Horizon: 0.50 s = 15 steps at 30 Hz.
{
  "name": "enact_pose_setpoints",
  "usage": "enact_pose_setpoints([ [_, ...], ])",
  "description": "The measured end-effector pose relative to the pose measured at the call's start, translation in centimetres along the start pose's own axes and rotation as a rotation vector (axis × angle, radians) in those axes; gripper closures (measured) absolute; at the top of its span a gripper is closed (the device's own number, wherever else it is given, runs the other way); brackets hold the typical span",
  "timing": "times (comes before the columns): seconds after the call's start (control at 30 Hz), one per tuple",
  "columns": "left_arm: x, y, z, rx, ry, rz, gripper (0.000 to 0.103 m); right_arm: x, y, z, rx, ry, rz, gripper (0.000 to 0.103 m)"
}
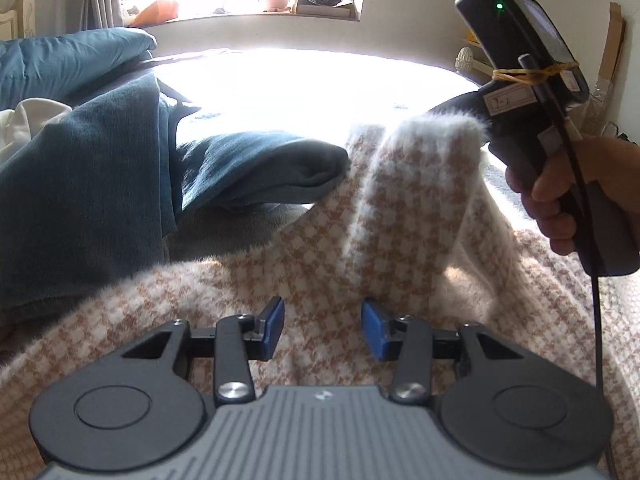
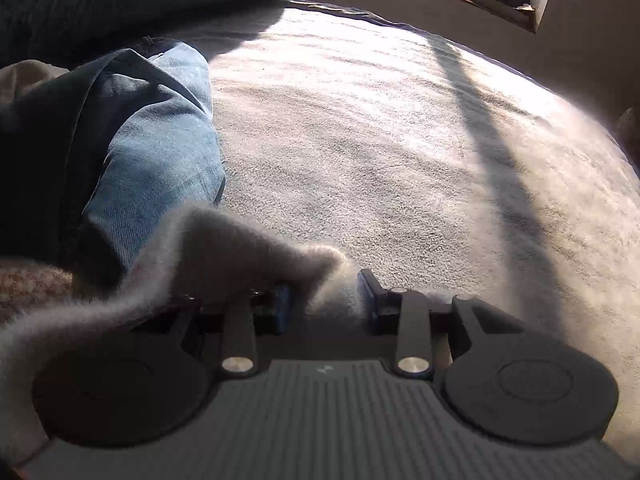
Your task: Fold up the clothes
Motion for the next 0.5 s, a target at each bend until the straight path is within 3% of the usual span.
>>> enact_pose_setpoints([
  [0.17, 1.5, -3.6, -0.3, 0.003, -0.080, -0.016, 0.060, 3.2, -0.4, -1.6, 0.046, -0.212, -0.003, 0.069],
  [0.3, 1.6, -5.1, -0.5, 0.035, -0.058, -0.049, 0.058, 6.6, 1.9, -3.0, 0.136, -0.352, -0.024, 0.069],
  [0.43, 2.2, -5.4, -0.1, 0.077, -0.078, -0.092, 0.055, 5.8, 5.1, -3.9, 0.155, -0.366, -0.246, 0.068],
  [0.5, 2.5, -5.1, -0.1, 0.085, -0.100, -0.107, 0.055, 4.4, 6.6, -3.8, 0.160, -0.345, -0.304, 0.067],
])
Point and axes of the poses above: each gripper's, at about its wrist camera, not at the fingertips, and y roughly against the way its jaws point, x to its right, z to its underside, the point moved 2 cm from there along -y, roughly the way its jaws point, and after that the axes turned 13 degrees about y, right-handed, at the moved point
